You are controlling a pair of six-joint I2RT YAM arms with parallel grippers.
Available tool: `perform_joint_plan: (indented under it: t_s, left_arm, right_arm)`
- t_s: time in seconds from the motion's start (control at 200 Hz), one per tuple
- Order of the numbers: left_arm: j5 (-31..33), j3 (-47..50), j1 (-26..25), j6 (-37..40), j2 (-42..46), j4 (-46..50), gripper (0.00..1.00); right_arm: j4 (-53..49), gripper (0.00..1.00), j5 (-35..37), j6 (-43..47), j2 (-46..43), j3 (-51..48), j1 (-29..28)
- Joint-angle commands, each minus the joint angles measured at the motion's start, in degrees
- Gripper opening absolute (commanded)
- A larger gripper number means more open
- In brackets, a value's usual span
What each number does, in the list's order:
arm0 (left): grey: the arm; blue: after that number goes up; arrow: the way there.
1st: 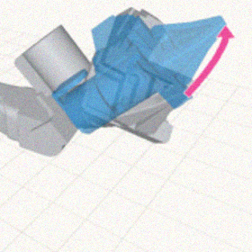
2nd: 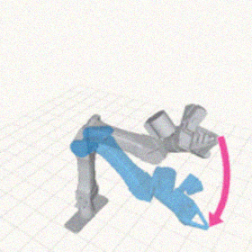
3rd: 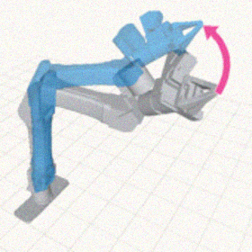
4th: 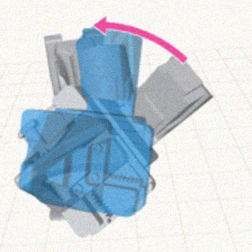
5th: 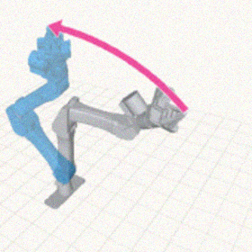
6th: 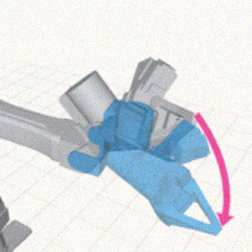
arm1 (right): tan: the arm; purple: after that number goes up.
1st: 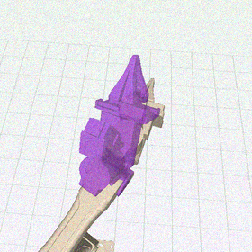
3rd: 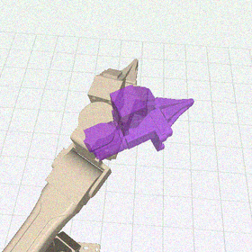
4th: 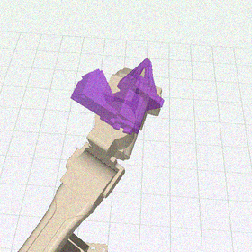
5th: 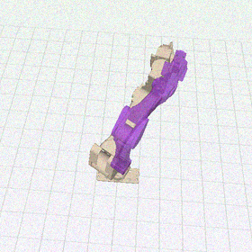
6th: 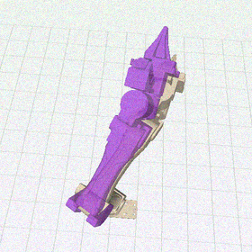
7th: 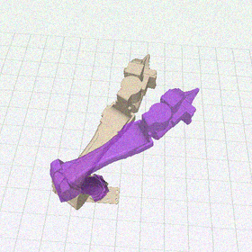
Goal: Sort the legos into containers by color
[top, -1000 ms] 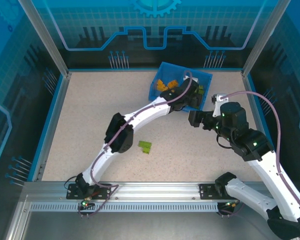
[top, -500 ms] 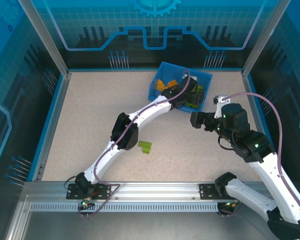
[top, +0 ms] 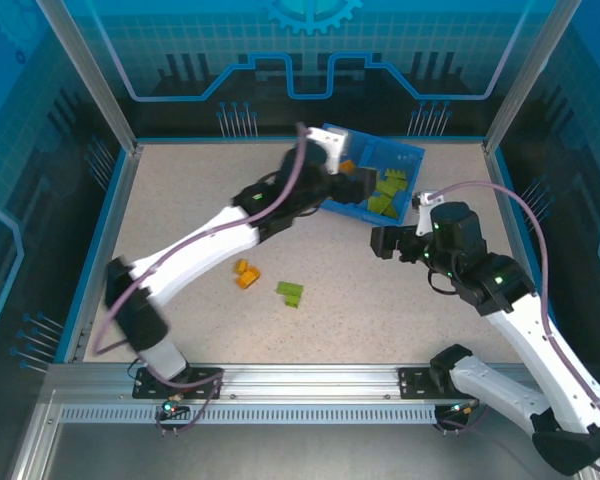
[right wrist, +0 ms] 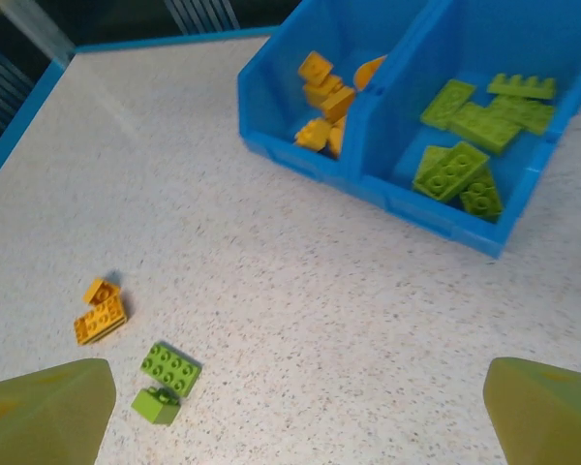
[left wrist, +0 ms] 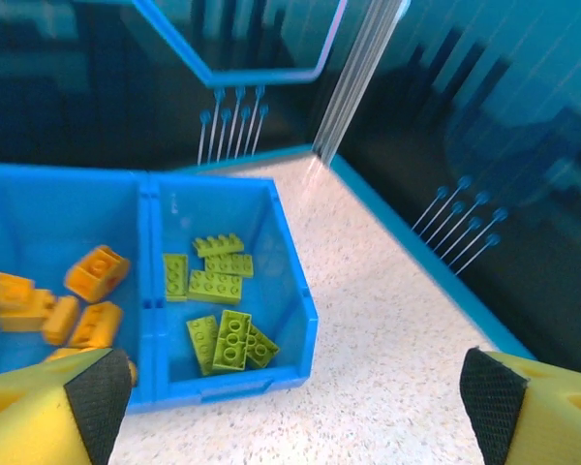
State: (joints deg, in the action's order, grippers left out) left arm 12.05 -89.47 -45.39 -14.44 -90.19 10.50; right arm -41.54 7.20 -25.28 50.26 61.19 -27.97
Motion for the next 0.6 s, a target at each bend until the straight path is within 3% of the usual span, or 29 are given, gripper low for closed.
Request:
perform_joint_plan:
  t_s: [0.0,0.245,0.465,0.595]
  left_arm:
    - [2.31,11.16,-0.06,9.28,11.64,-2.35,0.92]
    - [1.19,27.47,-0.09,23.10,36.63,12.78,0.99]
    - [-10.45,36.81,-0.09,39.97,52.32,28.80,0.99]
    - [-15.30,41.33,-0.05,43.74,58.89,31.15,0.99]
  right_arm:
    - [3.01,0.98,-7.06,2.91,4.07,-0.64,-0.69]
    - [4.41,0.94,-9.11,10.96,19.18,0.63,-14.44]
    - [7.49,0.82,-10.38,18.76,33.53,2.47,-23.92]
    - [8.30,0.75,-10.34,20.41,40.67,5.41,-26.37]
